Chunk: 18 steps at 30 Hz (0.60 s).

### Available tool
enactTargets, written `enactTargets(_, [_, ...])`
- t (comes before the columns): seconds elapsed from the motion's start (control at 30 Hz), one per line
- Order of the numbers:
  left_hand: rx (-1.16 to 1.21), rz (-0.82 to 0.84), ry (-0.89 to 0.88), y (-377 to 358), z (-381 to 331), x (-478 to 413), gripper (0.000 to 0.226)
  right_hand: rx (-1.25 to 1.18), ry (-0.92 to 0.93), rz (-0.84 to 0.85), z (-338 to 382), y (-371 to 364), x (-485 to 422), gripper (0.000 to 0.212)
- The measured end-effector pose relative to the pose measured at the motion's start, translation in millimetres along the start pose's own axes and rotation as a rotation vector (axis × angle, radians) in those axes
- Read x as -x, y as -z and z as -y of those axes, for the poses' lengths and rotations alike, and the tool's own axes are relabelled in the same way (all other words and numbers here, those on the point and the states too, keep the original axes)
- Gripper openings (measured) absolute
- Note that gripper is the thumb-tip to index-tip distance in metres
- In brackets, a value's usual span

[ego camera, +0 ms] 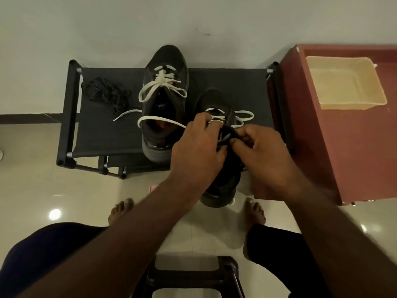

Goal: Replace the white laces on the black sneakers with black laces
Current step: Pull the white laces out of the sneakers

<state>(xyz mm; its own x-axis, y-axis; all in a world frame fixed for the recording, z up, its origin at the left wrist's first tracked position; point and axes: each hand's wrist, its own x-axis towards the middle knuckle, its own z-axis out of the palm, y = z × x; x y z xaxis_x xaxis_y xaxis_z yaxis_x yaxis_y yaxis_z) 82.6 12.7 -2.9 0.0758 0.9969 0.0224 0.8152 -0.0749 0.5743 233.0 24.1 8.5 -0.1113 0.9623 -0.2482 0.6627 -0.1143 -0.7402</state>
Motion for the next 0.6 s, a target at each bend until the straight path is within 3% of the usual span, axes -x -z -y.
enactTargets(0.33, [-0.031, -0.102, -0.02, -6.3, 12.2, -11.2, 0.01, -0.049, 0.04, -0.103, -1.5, -12.7, -13.8, 0.007])
enactTargets(0.47, [0.272, -0.175, 0.021, -1.5, 9.3, -12.2, 0.005, -0.051, 0.003, -0.143, -2.4, -8.4, -15.4, 0.007])
enactTargets(0.6, [0.636, -0.084, 0.268, 6.7, 1.7, -12.0, 0.007, -0.084, 0.013, -0.183, -1.5, -7.3, -15.2, 0.005])
